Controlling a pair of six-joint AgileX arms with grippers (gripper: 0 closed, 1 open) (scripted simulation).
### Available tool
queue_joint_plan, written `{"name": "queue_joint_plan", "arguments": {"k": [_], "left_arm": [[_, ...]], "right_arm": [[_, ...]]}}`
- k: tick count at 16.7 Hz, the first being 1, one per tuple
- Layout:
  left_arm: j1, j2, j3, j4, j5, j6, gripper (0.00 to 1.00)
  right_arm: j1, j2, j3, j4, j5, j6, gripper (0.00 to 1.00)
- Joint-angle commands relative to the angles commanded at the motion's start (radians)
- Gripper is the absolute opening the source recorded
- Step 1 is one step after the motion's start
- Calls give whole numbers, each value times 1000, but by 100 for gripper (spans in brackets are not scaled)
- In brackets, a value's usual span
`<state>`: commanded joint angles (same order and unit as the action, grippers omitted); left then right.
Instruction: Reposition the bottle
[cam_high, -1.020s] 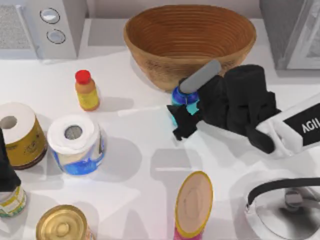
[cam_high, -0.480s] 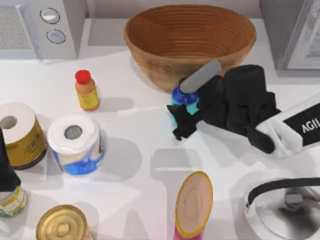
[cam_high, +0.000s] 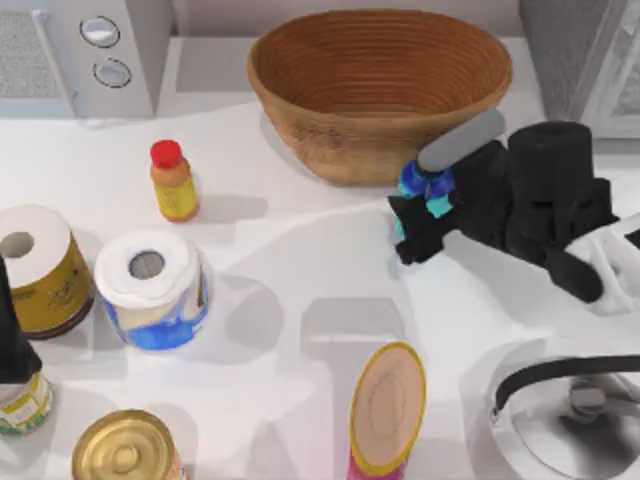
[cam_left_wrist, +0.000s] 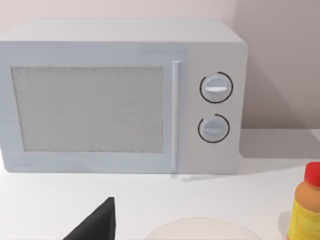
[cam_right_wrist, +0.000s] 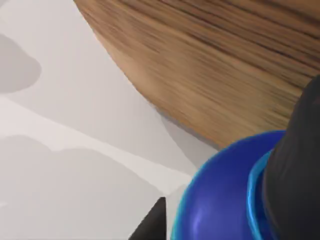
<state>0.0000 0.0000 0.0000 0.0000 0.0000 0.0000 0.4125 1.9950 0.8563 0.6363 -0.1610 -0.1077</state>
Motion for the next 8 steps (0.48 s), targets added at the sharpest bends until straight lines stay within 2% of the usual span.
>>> {"name": "queue_joint_plan", "arguments": {"k": [8], "left_arm": [[0, 0, 0, 0, 0, 0, 100]], "right_arm": [[-410, -426, -348, -55, 88, 84, 0]]}}
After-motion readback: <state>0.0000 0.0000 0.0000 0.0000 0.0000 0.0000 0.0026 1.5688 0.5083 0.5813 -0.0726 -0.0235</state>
